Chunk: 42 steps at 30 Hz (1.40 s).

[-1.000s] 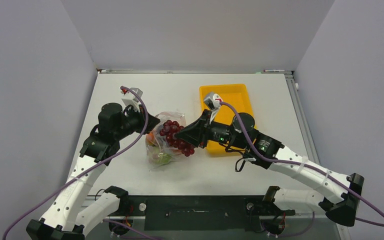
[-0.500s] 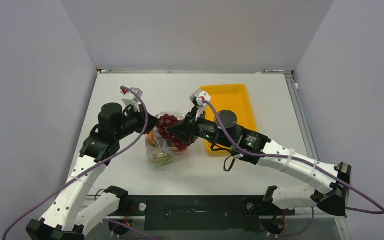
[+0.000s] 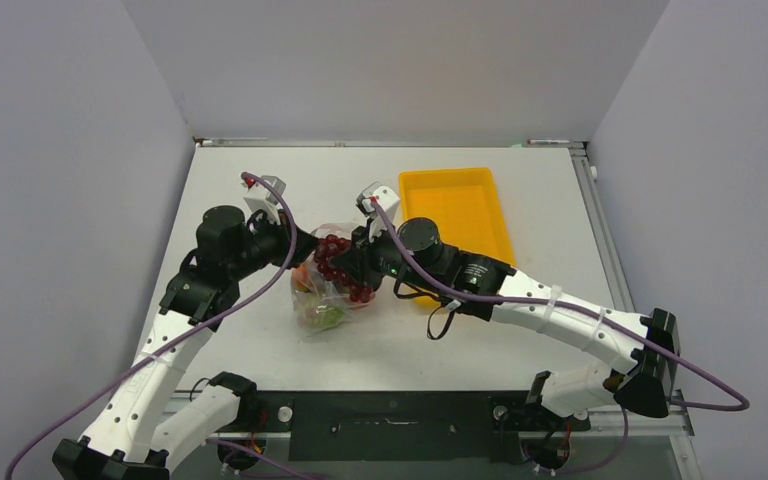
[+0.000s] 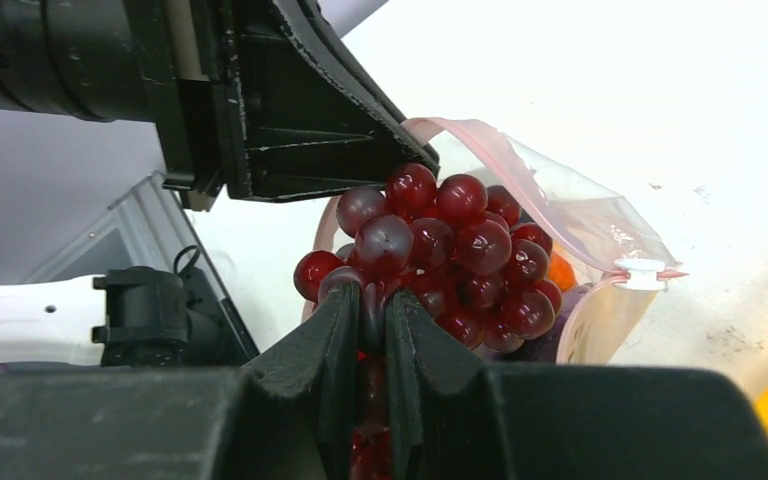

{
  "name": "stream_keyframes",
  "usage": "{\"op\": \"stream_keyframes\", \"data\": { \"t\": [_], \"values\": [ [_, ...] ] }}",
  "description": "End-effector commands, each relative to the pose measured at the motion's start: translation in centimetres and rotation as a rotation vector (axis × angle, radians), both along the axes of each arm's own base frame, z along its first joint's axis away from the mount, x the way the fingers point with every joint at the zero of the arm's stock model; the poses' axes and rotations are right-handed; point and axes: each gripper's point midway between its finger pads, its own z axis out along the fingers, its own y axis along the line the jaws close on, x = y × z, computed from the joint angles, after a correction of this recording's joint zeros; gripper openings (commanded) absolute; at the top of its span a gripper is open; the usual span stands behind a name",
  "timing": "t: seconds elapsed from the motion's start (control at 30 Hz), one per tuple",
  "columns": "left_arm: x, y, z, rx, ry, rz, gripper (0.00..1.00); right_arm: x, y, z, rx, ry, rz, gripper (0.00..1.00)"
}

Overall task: Place the food in the zip-top bag and seal the zipper
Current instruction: Place the fake fruit in the zipper food storage bag.

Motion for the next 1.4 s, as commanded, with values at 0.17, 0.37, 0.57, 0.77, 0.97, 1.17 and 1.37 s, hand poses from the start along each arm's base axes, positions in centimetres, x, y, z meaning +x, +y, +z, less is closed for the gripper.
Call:
{"op": "stream_keyframes", "data": {
  "t": [0.17,0.37,0.57,0.77,0.97,1.17,1.37],
  "values": [
    [0.1,-0.2,0.9,-0.012,-0.036,-0.018,0.00,2.6,0.2,0.7,-0.056,-0.087,-0.098,0.12],
    [0.2,-0.3,0.7,-0.011,-0.031,-0.021,0.00,3.8,0.0,-0.1,-0.096,-0.109,-0.149,0.23],
    [0.2,-0.3,0.7,-0.011,-0.030,-0.020,0.00,3.9,0.2,-0.8,-0.118,-0.105,-0.146,0.42],
    [0.2,-0.4,0.7,-0.013,-0.026,-0.024,0.00,4.0,0.0,-1.4,-0.134,-0.100,-0.154,0.49],
    [0.2,-0.4,0.6,-0.011,-0.024,-0.024,0.00,3.4,-0.2,-0.1,-0.110,-0.103,-0.149,0.52],
    [0.2,-0.3,0.6,-0.012,-0.026,-0.022,0.00,1.8,-1.1,1.4,-0.064,-0.088,-0.136,0.53],
    [0.2,-0.3,0.7,-0.014,-0.026,-0.023,0.00,1.0,-4.0,0.6,-0.052,-0.041,-0.205,0.53]
  ]
}}
